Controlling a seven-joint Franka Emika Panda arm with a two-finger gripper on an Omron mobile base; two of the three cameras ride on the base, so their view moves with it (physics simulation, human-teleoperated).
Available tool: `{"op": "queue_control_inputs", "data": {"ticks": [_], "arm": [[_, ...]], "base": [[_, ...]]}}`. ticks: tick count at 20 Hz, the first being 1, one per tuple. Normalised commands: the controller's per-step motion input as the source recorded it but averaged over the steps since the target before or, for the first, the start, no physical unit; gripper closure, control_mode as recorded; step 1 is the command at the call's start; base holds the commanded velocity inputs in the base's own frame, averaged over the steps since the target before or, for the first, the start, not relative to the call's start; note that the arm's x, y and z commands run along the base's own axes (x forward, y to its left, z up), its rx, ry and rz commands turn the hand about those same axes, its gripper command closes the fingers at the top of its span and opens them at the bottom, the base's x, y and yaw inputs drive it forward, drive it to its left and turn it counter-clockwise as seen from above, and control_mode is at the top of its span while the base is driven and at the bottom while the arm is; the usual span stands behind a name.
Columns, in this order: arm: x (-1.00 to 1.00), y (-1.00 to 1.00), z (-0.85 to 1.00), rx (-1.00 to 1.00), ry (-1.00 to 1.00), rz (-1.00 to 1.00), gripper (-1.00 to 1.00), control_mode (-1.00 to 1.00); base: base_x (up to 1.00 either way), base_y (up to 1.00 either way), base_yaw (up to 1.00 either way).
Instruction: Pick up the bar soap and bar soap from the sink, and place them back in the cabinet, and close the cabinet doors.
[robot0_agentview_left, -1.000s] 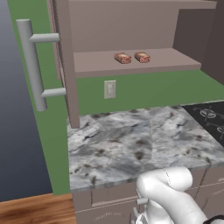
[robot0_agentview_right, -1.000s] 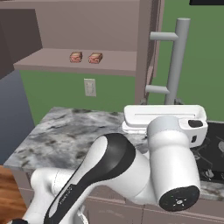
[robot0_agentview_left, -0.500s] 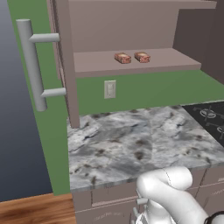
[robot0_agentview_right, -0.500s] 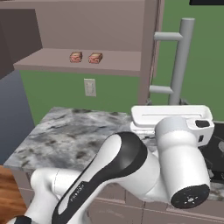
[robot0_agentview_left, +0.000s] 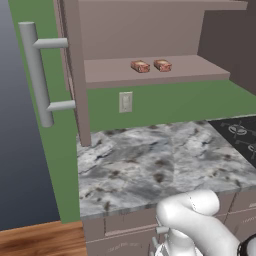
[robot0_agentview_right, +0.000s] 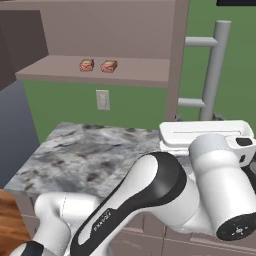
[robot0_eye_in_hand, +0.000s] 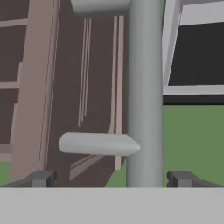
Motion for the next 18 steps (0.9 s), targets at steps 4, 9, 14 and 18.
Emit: {"op": "queue_control_inputs", "data": {"ticks": [4,9,14,18], "arm": [[0.04,0.00,0.00,0.00,0.00,0.05,-1.00,-1.00],[0.02,0.00,0.00,0.01,0.00,0.00,-1.00,-1.00],[0.27,-0.04,0.00,0.03,0.00,0.00,-1.00,-1.00],[0.39,-0.06,0.00,0.03,0.00,0.00,-1.00,-1.00]], "base": [[0.00,0.00,0.00],[0.00,0.00,0.00],[0.00,0.00,0.00],[0.00,0.00,0.00]]}}
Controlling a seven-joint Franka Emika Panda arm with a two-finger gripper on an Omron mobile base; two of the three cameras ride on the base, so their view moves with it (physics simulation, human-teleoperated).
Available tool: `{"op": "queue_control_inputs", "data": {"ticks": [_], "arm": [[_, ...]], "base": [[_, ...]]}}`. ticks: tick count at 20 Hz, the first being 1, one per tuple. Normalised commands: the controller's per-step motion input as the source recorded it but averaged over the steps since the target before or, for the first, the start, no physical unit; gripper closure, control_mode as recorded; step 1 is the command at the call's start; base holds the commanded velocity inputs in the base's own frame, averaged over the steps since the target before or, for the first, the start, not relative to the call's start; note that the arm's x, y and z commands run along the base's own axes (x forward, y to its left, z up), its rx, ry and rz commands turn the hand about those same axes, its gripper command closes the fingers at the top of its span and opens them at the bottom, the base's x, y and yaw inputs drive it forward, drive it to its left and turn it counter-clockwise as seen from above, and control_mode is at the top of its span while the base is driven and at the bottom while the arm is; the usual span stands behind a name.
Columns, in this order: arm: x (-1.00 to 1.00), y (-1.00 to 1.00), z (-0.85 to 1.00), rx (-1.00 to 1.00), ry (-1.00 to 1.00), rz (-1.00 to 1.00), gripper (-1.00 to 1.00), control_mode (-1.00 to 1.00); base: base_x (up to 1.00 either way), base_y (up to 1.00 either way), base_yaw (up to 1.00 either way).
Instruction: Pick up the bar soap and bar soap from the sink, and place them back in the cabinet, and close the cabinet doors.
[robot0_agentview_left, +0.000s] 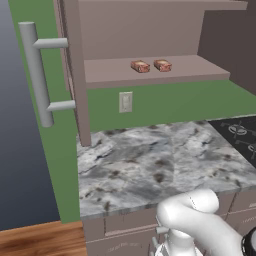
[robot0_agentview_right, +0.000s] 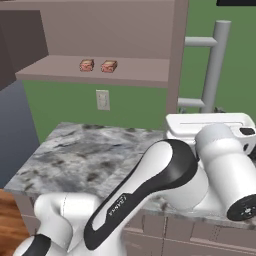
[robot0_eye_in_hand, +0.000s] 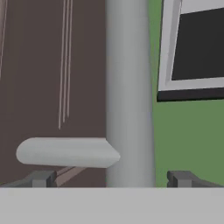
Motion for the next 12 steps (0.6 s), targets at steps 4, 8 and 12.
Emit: {"op": "queue_control_inputs", "data": {"ticks": [4,8,12], "arm": [[0.27,0.00,-0.01,0.01,0.00,0.06,-1.00,-1.00],[0.26,0.02,-0.03,0.00,0.00,0.14,-1.00,-1.00],[0.29,0.06,-0.01,0.00,0.00,0.16,-1.00,-1.00]], "base": [[0.00,0.00,0.00],[0.00,0.00,0.00],[0.00,0.00,0.00]]}}
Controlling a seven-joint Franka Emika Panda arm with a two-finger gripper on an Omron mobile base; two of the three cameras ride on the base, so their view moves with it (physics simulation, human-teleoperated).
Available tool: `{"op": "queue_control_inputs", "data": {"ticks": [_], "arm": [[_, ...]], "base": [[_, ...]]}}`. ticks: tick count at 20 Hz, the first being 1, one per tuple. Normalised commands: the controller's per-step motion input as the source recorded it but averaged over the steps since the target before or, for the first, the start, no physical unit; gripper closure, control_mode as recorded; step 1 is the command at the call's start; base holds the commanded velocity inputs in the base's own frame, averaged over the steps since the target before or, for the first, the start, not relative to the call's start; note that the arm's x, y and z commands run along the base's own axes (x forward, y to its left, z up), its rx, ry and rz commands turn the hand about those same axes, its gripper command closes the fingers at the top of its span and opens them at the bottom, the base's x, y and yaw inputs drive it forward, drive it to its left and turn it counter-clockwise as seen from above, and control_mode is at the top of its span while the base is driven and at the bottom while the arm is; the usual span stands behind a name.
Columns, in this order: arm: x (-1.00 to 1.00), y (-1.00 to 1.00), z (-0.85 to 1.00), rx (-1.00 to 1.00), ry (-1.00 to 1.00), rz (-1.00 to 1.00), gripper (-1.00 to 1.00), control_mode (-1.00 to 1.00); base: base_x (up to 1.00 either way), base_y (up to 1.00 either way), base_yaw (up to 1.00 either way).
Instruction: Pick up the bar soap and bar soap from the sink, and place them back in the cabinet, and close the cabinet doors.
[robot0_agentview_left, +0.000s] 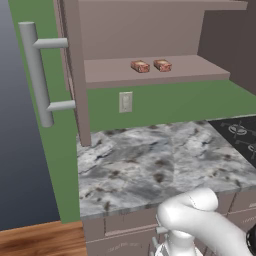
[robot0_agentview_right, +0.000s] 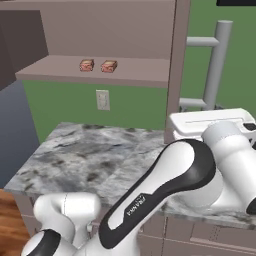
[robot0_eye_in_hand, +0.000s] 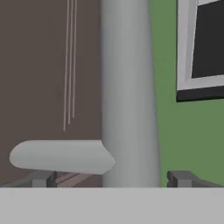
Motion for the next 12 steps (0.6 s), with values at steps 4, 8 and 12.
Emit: {"op": "queue_control_inputs", "data": {"ticks": [4,8,12], "arm": [[0.38,0.12,0.00,0.00,0.00,0.17,-1.00,-1.00],[0.31,0.16,0.00,0.00,-0.01,0.18,-1.00,-1.00],[0.13,0.28,0.00,0.00,-0.05,0.15,-1.00,-1.00]], "base": [[0.00,0.00,0.00],[0.00,0.00,0.00],[0.00,0.00,0.00]]}}
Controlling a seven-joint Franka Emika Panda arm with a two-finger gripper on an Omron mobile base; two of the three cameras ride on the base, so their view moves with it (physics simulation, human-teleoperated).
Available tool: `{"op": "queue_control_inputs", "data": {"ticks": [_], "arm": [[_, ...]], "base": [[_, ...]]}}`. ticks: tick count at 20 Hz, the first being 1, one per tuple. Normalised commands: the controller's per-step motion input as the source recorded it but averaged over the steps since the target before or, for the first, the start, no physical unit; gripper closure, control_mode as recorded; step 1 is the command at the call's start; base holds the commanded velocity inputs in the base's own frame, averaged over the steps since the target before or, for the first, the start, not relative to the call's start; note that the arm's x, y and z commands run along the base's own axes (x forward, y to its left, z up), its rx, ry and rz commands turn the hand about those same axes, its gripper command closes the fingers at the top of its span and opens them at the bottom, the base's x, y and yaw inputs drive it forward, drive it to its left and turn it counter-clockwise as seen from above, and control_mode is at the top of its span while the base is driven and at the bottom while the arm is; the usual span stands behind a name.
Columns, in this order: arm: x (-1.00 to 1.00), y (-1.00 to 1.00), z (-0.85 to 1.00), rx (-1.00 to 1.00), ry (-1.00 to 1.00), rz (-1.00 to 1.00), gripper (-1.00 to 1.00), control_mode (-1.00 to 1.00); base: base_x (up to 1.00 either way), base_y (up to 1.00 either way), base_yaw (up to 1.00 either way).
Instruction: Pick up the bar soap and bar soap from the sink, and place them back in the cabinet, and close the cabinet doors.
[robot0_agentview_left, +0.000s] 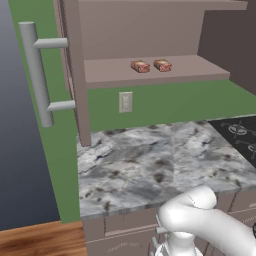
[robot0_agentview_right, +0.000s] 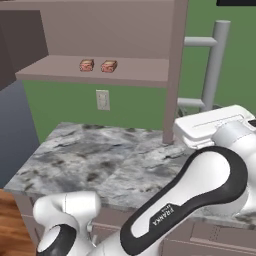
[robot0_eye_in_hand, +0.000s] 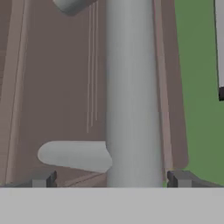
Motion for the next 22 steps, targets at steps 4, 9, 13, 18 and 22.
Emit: {"op": "queue_control_inputs", "data": {"ticks": [4,9,13,18,22], "arm": [[0.01,0.51,0.00,0.00,-0.09,0.14,-1.00,-1.00],[0.08,0.65,0.00,0.00,-0.07,0.09,-1.00,-1.00],[0.20,0.64,0.00,0.00,-0.06,0.04,-1.00,-1.00],[0.25,0.64,0.00,0.00,-0.03,0.01,-1.00,-1.00],[0.28,0.63,0.00,0.00,-0.01,0.00,-1.00,-1.00]], "base": [[0.00,0.00,0.00],[0.00,0.00,0.00],[0.00,0.00,0.00],[0.00,0.00,0.00],[0.00,0.00,0.00]]}}
